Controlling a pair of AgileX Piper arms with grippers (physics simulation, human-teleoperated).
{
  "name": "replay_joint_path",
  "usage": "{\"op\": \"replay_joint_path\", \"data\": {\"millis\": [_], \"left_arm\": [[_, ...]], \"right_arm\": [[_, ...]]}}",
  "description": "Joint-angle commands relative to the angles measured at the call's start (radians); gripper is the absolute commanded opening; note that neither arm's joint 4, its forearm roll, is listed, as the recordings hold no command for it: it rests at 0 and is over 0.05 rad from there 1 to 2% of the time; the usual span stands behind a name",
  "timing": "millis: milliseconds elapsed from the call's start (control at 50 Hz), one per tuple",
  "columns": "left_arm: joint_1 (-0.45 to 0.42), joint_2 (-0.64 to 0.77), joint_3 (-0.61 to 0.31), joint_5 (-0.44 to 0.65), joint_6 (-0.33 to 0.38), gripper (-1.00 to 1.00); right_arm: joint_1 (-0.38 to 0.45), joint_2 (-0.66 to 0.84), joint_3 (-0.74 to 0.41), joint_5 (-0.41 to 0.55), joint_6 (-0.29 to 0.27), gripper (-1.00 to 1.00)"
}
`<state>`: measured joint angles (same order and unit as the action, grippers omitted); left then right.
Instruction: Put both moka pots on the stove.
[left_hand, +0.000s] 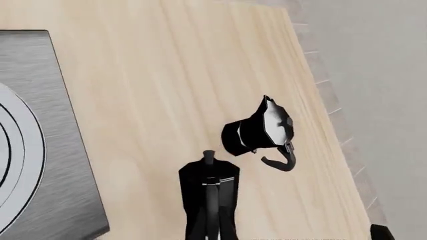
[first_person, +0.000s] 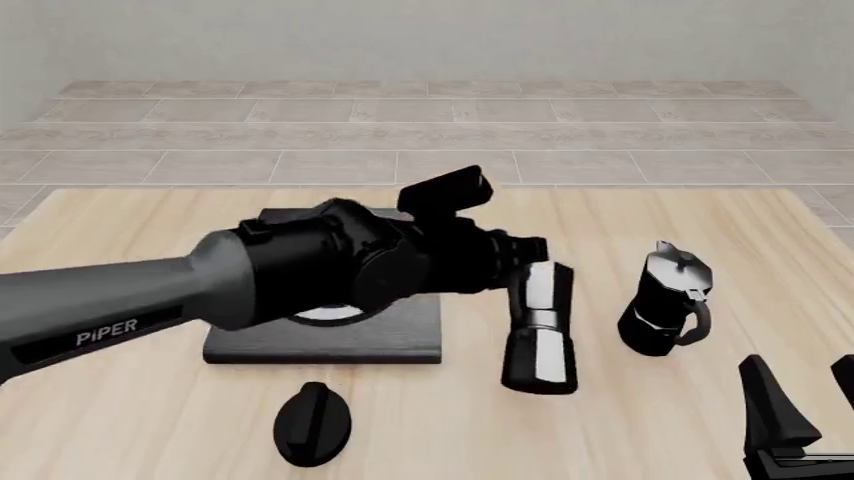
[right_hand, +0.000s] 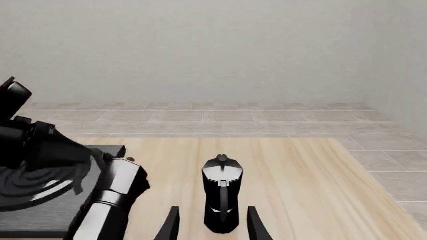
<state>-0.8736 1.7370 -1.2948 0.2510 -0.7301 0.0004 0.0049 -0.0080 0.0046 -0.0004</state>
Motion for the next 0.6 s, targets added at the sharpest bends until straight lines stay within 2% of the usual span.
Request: {"op": "replay_joint_path", "data": {"millis": [20, 360, 600], "left_arm": [[0.028, -0.135, 0.025, 0.02, 0.049, -1.0], [0.092, -0.297, 0.16, 0.01, 0.076, -1.0], [0.193, -0.45, 0.251, 0.001, 0.146, -1.0]], "right_arm": [[0.0, 0.0, 0.002, -0.002, 0.0, 1.0], [0.0, 0.0, 0.002, -0.002, 0.0, 1.0], [0.0, 0.0, 0.002, -0.002, 0.0, 1.0]]}}
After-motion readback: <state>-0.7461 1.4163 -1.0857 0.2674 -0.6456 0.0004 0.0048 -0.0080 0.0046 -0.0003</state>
